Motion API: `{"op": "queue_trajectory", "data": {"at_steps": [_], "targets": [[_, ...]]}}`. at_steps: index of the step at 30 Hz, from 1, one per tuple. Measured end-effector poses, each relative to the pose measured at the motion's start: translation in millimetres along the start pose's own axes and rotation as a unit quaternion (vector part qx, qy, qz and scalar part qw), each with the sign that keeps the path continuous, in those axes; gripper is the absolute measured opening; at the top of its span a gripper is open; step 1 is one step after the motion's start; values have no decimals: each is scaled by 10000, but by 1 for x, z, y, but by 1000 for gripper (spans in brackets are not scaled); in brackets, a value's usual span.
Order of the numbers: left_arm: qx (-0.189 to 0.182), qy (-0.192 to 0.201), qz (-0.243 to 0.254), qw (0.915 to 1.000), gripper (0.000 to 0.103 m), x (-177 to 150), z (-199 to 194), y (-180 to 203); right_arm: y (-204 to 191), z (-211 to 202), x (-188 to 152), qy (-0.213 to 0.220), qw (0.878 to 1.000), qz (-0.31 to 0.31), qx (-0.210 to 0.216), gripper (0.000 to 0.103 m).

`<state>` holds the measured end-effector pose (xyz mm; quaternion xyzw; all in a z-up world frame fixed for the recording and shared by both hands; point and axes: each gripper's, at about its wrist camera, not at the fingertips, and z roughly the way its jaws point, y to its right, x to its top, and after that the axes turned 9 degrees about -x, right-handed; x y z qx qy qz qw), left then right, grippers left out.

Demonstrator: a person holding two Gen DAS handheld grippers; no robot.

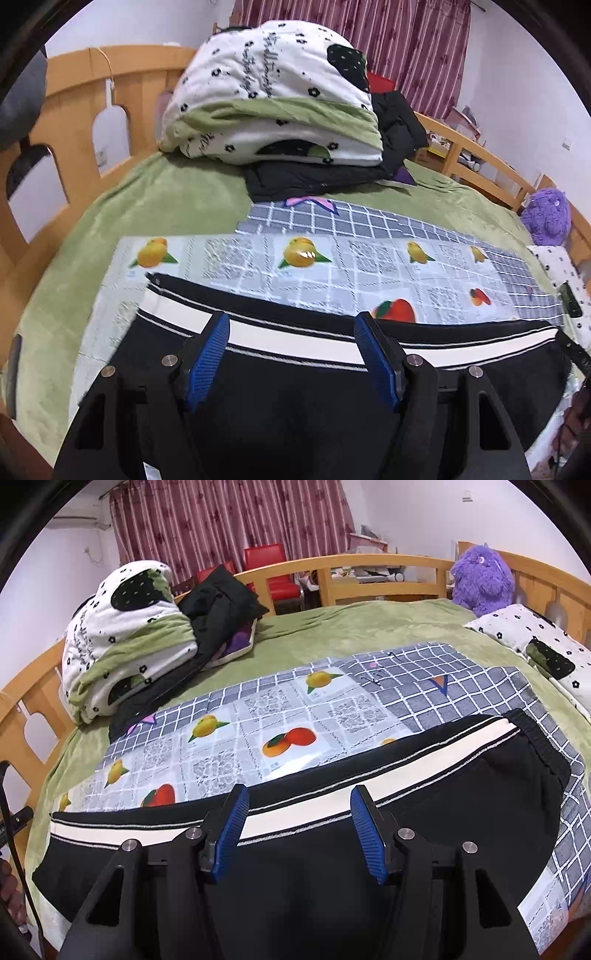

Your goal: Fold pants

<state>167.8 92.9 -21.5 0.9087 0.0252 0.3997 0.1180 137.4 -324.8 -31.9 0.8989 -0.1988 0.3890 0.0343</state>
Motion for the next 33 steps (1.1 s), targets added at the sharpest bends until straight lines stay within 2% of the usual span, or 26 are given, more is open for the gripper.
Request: {"op": "queue_trajectory", "data": {"at_steps": [6, 12, 19, 27, 33], "targets": [[34, 40, -17, 10000, 68, -2, 0, -1, 7, 10, 0, -170, 9998, 134, 37, 56], [98, 60, -63, 9999, 68, 0, 2, -4, 2, 3, -1, -9, 10000, -3, 32, 56], [220, 100, 42, 9997, 68, -1, 3, -1, 4, 4, -1, -37, 10000, 44, 65, 56], [108, 78, -168, 9998, 68, 2, 7, -4, 8, 3, -4, 69, 9999, -114, 0, 56], [233, 101, 60, 9997, 68, 0, 8, 5, 17, 6, -2, 42, 9999, 84, 71, 56]]}}
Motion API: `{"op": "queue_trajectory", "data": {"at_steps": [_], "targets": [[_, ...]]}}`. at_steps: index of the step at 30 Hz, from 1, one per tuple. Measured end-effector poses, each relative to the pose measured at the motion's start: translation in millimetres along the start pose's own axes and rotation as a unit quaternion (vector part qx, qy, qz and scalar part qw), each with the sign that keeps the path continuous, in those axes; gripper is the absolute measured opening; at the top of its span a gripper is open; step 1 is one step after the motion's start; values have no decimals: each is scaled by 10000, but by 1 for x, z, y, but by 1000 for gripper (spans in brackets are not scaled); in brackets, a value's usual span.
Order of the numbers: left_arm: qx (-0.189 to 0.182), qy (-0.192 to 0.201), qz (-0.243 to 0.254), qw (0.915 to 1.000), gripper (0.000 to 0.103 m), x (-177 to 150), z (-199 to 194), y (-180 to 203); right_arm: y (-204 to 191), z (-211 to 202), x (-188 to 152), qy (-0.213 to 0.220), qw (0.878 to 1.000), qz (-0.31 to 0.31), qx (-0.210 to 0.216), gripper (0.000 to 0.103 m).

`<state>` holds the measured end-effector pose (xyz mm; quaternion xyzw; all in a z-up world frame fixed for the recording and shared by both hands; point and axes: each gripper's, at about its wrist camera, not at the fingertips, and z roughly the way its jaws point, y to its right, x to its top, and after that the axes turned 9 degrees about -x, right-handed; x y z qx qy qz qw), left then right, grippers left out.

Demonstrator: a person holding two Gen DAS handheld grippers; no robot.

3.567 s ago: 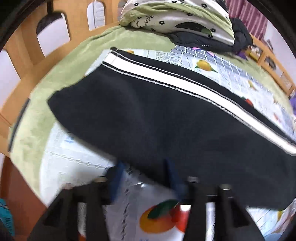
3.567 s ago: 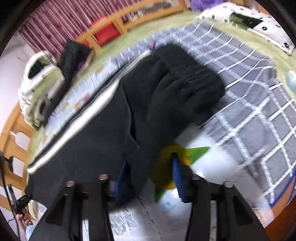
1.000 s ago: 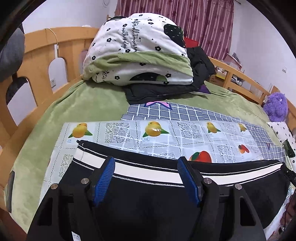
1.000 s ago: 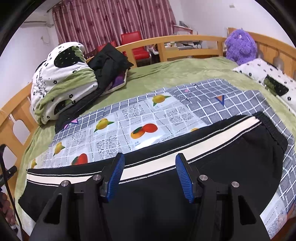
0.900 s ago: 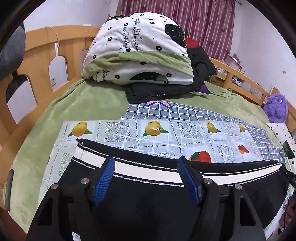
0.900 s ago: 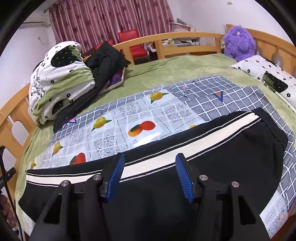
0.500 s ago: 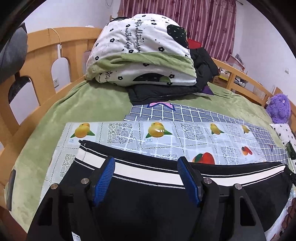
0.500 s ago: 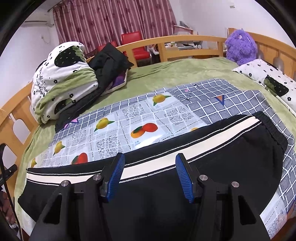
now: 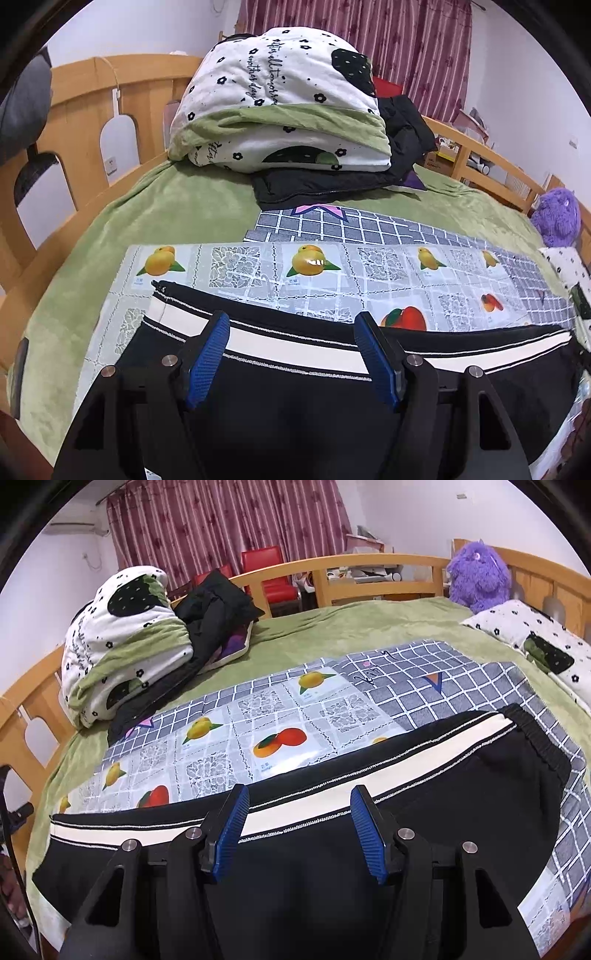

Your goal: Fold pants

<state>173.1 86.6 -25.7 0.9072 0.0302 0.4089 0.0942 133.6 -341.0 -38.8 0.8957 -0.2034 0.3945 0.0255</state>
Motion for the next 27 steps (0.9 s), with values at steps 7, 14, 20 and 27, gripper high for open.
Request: {"op": "queue_trajectory", "data": {"at_steps": [7, 14, 20, 27], "targets": [[63, 19, 80, 9999, 68, 0, 1, 2, -4, 0, 1, 75, 10000, -60, -21, 56], [-86, 57, -32, 9999, 68, 1, -1, -1, -8, 1, 1, 93, 9999, -70, -81, 56], [-44, 17, 137, 9999, 68, -3, -1, 1, -21, 6, -1, -29, 9999, -135, -51, 56], [18, -46, 211, 9998, 68, -8, 0, -8, -50, 7, -6, -41, 9988, -493, -48, 56]]}}
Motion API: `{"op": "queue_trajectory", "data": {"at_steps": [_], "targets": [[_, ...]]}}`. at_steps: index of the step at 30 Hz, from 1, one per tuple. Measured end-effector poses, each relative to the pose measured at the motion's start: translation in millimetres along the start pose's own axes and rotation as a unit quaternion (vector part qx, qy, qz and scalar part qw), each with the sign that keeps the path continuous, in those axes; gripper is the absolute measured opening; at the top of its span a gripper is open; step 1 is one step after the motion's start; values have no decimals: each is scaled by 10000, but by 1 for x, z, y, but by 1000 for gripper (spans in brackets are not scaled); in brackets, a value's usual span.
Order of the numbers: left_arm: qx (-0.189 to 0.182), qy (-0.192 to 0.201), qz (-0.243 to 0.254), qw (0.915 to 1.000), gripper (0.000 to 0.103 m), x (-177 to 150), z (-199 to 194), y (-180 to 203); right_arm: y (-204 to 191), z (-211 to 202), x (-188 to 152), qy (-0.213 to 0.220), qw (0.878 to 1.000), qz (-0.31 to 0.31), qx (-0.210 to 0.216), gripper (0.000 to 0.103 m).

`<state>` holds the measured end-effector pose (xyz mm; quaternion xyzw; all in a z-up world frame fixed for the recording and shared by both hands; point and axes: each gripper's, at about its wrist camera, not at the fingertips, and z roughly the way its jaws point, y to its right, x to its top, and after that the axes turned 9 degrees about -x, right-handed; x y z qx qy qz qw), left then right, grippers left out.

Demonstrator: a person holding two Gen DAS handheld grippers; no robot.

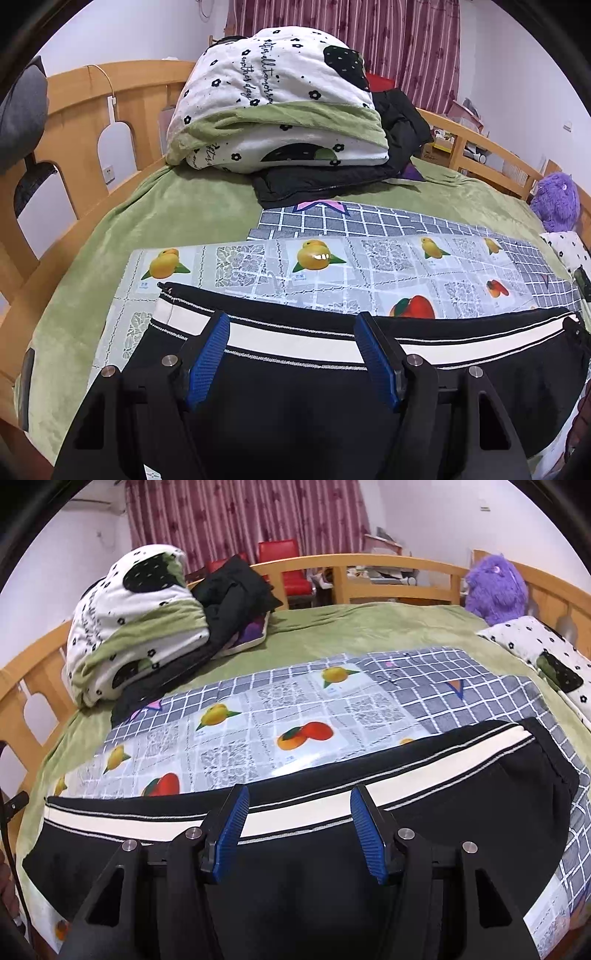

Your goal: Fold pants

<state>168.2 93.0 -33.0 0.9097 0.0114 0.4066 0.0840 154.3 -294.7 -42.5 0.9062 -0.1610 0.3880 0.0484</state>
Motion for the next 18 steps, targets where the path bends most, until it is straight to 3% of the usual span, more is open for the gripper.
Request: {"op": "queue_trajectory", "data": {"at_steps": [10, 18], "targets": [[-96, -104, -167, 9998, 68, 0, 3, -8, -15, 5, -3, -70, 9999, -80, 80, 56], [55, -23, 137, 9999, 68, -1, 0, 6, -16, 8, -4, -200, 9997, 66, 95, 56]]}}
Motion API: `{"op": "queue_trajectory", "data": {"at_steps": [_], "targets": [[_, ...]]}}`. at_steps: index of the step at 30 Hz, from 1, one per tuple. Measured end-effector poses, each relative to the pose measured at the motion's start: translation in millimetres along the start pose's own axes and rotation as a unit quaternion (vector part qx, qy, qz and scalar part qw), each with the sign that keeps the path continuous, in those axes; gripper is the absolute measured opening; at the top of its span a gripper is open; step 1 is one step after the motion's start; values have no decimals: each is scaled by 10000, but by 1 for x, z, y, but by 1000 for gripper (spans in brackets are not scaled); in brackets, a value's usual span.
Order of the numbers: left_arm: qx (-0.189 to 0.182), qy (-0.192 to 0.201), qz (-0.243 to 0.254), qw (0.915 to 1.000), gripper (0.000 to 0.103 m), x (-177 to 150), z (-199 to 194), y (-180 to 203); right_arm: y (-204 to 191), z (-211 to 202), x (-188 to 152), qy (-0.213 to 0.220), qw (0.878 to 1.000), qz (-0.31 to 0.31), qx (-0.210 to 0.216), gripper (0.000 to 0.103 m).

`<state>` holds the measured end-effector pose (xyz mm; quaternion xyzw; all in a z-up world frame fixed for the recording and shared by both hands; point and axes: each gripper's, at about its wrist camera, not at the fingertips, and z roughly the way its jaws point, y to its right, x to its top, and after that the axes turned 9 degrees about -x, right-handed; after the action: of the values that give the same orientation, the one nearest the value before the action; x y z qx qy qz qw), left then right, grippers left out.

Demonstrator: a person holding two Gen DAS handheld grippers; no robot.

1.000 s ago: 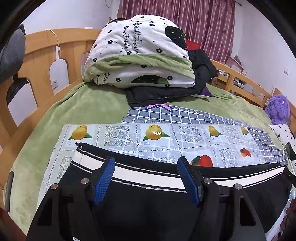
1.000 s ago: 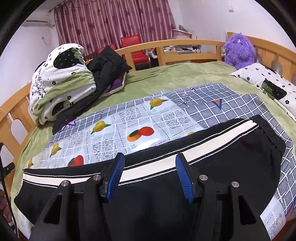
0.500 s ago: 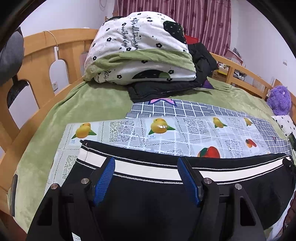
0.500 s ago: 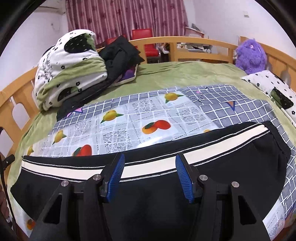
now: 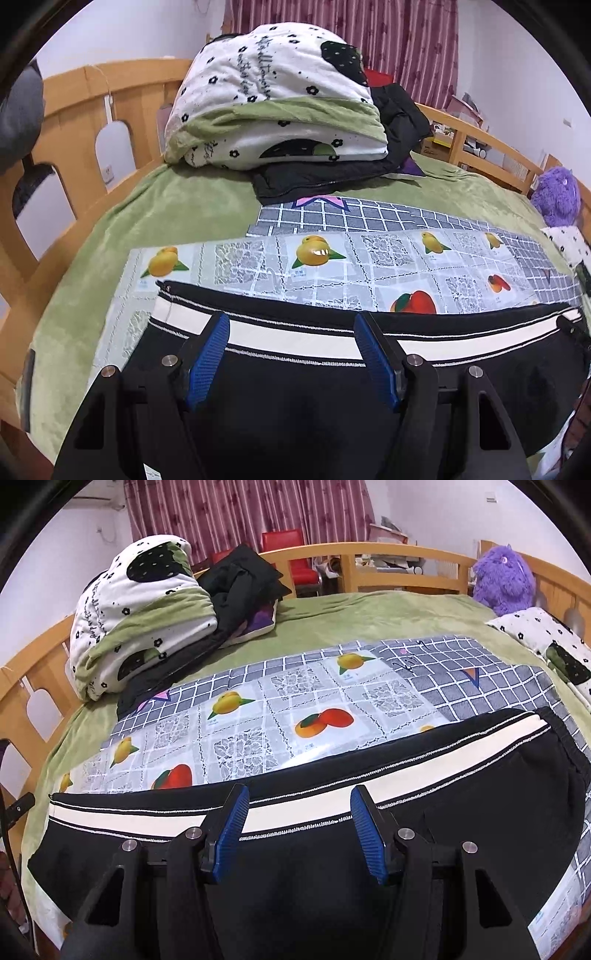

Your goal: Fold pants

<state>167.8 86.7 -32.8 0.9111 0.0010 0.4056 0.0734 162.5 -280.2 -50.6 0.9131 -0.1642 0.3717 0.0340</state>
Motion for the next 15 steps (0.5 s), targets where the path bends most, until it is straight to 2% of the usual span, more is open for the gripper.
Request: {"op": "queue_trajectory", "data": {"at_steps": [5, 15], "targets": [[219, 142, 292, 9992, 68, -1, -6, 4, -3, 0, 1, -15, 9999, 125, -3, 56], [162, 173, 256, 9994, 68, -2, -11, -4, -12, -5, 7, -4, 9999, 141, -27, 56]]}}
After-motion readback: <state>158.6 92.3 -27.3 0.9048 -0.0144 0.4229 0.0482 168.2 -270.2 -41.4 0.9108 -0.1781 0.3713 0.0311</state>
